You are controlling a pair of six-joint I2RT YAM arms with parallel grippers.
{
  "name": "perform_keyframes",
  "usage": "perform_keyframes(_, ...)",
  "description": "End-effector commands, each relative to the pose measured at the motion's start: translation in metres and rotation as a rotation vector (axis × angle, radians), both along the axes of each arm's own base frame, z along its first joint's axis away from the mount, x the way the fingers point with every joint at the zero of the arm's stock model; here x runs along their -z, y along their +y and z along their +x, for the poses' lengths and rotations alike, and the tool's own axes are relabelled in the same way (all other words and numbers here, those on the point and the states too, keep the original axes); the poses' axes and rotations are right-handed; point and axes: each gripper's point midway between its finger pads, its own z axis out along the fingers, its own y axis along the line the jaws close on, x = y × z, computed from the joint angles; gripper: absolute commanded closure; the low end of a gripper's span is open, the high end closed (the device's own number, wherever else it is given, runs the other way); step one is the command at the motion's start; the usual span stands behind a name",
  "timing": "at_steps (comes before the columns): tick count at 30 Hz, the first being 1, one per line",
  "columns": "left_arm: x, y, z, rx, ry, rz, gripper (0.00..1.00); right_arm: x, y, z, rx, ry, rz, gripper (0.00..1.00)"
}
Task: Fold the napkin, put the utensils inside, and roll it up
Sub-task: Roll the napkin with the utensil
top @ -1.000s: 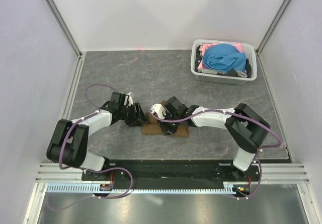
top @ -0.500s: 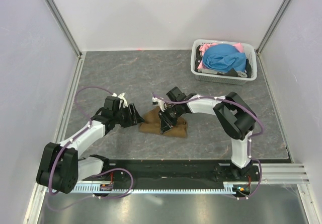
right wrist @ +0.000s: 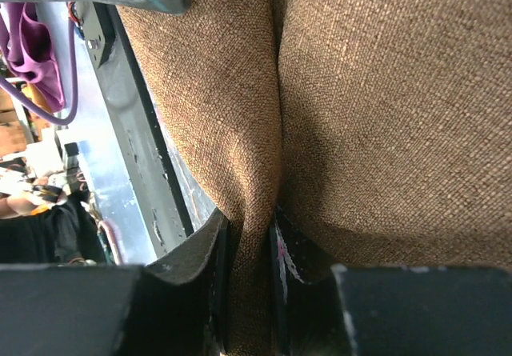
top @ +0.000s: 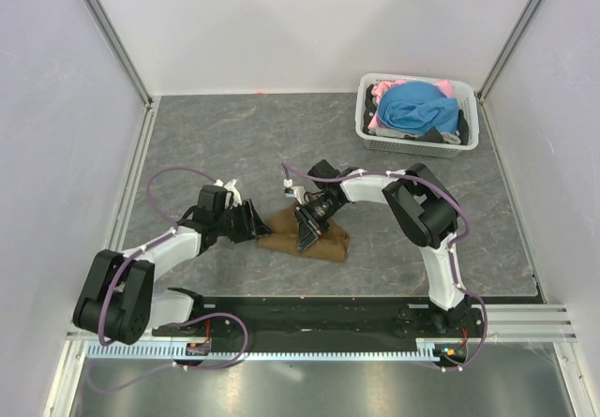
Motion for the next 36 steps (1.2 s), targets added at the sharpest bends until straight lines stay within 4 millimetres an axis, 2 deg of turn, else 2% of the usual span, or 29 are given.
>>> perform_keyframes(1,0.002,-0.010,0.002,0.033,-0.003,-0.047,0.52,0.033,-0.018,-0.004,0.005,0.018,-0.137,0.75)
perform_keyframes(4,0.011,-0.013,-0.003,0.051,0.036,-0.056,0.67,0.034,-0.018,-0.002,0.011,0.016,-0.142,0.75)
perform_keyframes(5,0.014,-0.014,-0.005,0.054,0.052,-0.057,0.78,0.033,-0.018,-0.001,0.016,0.015,-0.144,0.74)
perform_keyframes(9,0.020,-0.015,-0.010,0.062,0.085,-0.057,0.97,0.028,-0.017,0.007,0.036,-0.005,-0.141,0.68)
perform_keyframes(11,0.023,-0.013,-0.012,0.060,0.102,-0.046,0.98,0.021,-0.016,0.015,0.051,-0.032,-0.138,0.64)
perform_keyframes(13,0.025,-0.011,-0.012,0.055,0.112,-0.026,0.98,0.015,-0.015,0.024,0.068,-0.071,-0.145,0.53)
perform_keyframes(14,0.027,-0.009,-0.013,0.049,0.122,-0.018,0.98,0.006,-0.013,0.027,0.074,-0.096,-0.134,0.45)
perform_keyframes(16,0.027,-0.009,-0.011,0.046,0.127,-0.015,0.98,-0.002,-0.013,0.037,0.094,-0.149,-0.146,0.39)
perform_keyframes(17,0.029,-0.007,-0.015,0.044,0.154,-0.002,0.98,-0.012,-0.013,0.041,0.103,-0.182,-0.134,0.34)
perform_keyframes(22,0.029,-0.008,-0.013,0.045,0.169,0.001,0.98,-0.038,-0.017,0.053,0.136,-0.318,-0.135,0.27)
perform_keyframes(23,0.031,-0.008,-0.013,0.046,0.179,0.003,0.98,-0.048,-0.018,0.060,0.151,-0.387,-0.134,0.25)
perform_keyframes(25,0.031,-0.008,-0.014,0.047,0.197,0.007,0.98,-0.049,-0.022,0.055,0.130,-0.448,-0.149,0.24)
perform_keyframes(26,0.032,-0.008,-0.015,0.045,0.210,0.009,0.98,-0.059,-0.023,0.061,0.134,-0.537,-0.142,0.24)
perform_keyframes(27,0.033,-0.008,-0.014,0.043,0.223,0.015,0.98,-0.054,-0.025,0.052,0.113,-0.565,-0.156,0.23)
perform_keyframes(28,0.033,-0.007,-0.015,0.037,0.236,0.020,0.98,-0.056,-0.025,0.051,0.111,-0.603,-0.157,0.23)
perform_keyframes(29,0.032,-0.007,-0.014,0.033,0.241,0.022,0.98,-0.069,-0.022,0.054,0.114,-0.676,-0.129,0.22)
perform_keyframes(30,0.032,-0.007,-0.012,0.029,0.245,0.027,0.98,-0.061,-0.026,0.047,0.099,-0.716,-0.160,0.22)
perform_keyframes(31,0.032,-0.006,-0.014,0.029,0.264,0.032,0.98,-0.063,-0.026,0.045,0.096,-0.755,-0.159,0.22)
perform_keyframes(32,0.033,-0.005,-0.014,0.027,0.271,0.039,0.98,-0.074,-0.023,0.046,0.104,-0.820,-0.132,0.21)
perform_keyframes(33,0.031,-0.006,-0.012,0.026,0.274,0.041,0.98,-0.069,-0.024,0.038,0.077,-0.871,-0.157,0.21)
perform_keyframes(35,0.030,-0.006,-0.011,0.026,0.283,0.043,0.98,-0.075,-0.022,0.035,0.076,-0.938,-0.145,0.21)
perform_keyframes(36,0.028,-0.006,-0.009,0.026,0.278,0.041,0.98,-0.070,-0.023,0.028,0.055,-0.948,-0.151,0.21)
